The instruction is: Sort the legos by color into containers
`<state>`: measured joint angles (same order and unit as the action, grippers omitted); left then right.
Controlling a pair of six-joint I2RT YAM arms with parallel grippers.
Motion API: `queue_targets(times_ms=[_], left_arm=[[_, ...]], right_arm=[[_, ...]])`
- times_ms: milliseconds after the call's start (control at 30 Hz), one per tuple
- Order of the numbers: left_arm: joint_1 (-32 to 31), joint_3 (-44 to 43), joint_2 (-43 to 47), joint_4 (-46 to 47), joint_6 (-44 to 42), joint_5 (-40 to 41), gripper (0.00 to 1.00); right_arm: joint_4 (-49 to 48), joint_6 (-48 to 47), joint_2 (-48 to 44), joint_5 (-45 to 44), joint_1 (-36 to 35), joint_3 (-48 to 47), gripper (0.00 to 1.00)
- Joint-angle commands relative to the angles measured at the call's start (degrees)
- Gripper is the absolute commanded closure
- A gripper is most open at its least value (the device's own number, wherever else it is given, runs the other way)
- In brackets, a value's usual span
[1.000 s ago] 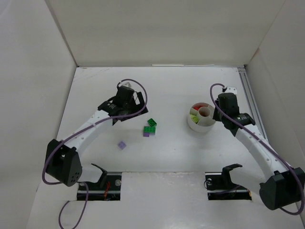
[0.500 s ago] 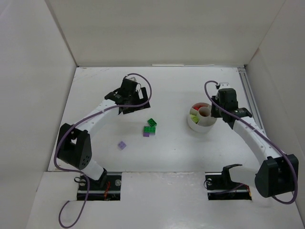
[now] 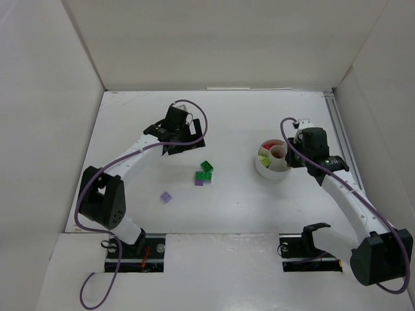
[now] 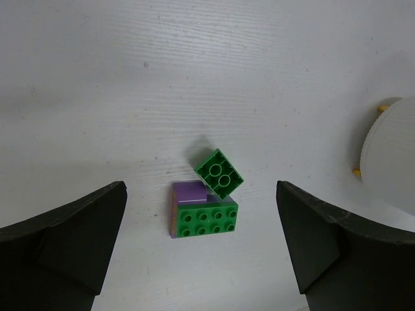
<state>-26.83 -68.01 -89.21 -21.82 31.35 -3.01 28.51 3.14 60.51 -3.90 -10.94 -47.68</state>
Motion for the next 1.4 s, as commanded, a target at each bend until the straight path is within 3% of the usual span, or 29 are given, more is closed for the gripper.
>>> queue_targets(times_ms=[0, 67, 233, 300, 533, 767, 967, 1067, 1367], left_arm=[[0.29, -0.81, 0.97, 0.73, 0.37, -0.51, 0.01], [0.29, -0.2, 0.97, 1.35, 0.37, -1.03, 0.01], [0.29, 0.86, 0.97, 1.35, 0.9, -1.04, 0.01], [0.29, 1.47, 0.97, 1.35, 1.52, -1.04, 0.01], [-1.47, 2.09, 0.97, 1.35, 1.52, -0.42, 0.01], [-4.01, 3.94, -0.34, 2.92, 1.52, -0.95, 0.01], [-6.91, 3.32, -4.74, 2.93, 2.13, 6.25, 0.14], [-8.23, 1.22, -7.99, 2.93, 2.13, 8.36, 0.14], [-8.24, -3.45, -14.32, -2.08, 16.08, 12.75, 0.18]], right_arm=[[-0.83, -0.76, -0.39, 4.42, 0.3, 1.01, 0.71], [-1.35, -0.76, -0.39, 4.43, -0.39, 1.71, 0.69], [-1.88, -1.29, 0.13, 4.43, -1.62, 1.71, 0.49], [-1.88, -1.29, 0.13, 4.43, -1.63, 1.71, 0.45], [-2.49, -1.82, -2.05, 5.57, -2.16, 1.19, 0.44], [-4.43, -2.35, -6.54, 3.91, -9.27, 1.71, 0.43], [-3.9, -1.82, -7.16, 0.47, -12.7, 1.71, 0.42], [-3.38, -1.2, -7.16, -0.75, -12.7, 1.71, 0.42], [-2.32, -0.15, -9.71, -3.57, -13.76, 2.77, 0.38]])
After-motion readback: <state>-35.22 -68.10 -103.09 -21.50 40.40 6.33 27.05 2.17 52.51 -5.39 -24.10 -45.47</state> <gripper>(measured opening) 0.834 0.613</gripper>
